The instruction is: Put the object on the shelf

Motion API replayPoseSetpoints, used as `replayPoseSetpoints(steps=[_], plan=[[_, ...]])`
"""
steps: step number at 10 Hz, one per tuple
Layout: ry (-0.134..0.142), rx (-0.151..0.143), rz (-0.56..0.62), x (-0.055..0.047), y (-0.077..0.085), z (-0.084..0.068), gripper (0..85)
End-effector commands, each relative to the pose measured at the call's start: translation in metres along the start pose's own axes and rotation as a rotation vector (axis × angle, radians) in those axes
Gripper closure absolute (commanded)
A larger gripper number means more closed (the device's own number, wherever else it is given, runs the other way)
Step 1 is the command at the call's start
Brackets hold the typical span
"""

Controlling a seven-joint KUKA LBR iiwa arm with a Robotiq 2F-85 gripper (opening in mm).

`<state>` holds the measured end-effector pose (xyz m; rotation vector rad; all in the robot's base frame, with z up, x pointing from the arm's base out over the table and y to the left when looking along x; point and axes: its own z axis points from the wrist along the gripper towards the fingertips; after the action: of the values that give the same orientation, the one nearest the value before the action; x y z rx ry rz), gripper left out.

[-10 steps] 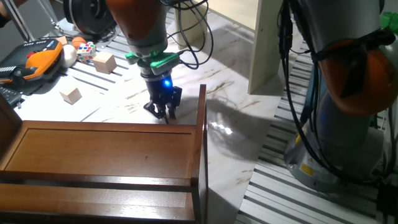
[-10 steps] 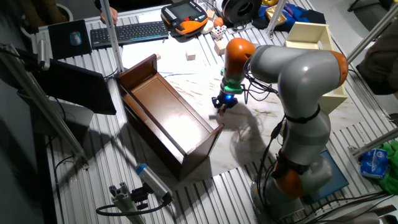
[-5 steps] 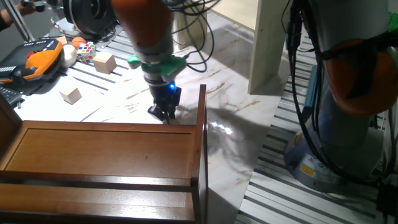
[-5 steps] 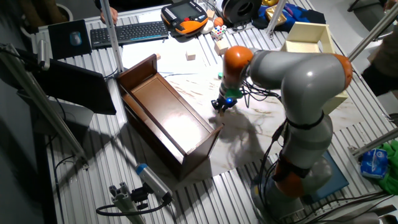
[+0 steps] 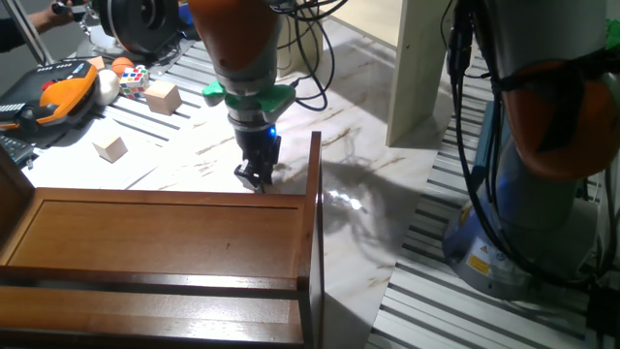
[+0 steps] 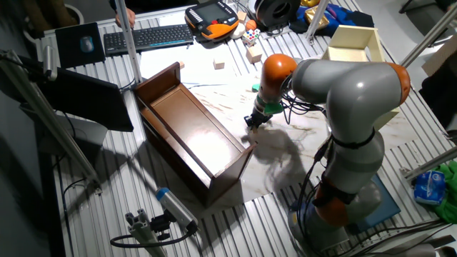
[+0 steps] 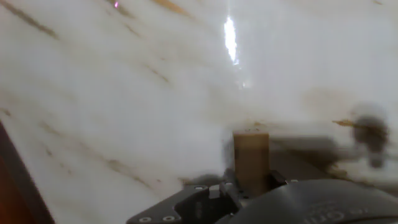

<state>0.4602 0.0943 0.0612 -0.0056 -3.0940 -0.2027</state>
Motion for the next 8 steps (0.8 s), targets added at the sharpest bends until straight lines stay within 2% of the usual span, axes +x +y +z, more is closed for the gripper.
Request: replayPoseSetpoints(steps=[1, 3, 4, 5, 8], plan=[[0.004, -0.007, 0.002, 0.0, 0.0, 0.0, 85.0], [0.05, -0.026, 0.031, 0.0, 0.0, 0.0, 85.0], [0.067, -0.025, 0.042, 0.0, 0.0, 0.0, 85.0], [0.1, -0.02, 0.066, 0.002, 0.016, -0.023, 85.0], [0.124, -0.008, 0.105, 0.01, 0.045, -0.071, 85.0]])
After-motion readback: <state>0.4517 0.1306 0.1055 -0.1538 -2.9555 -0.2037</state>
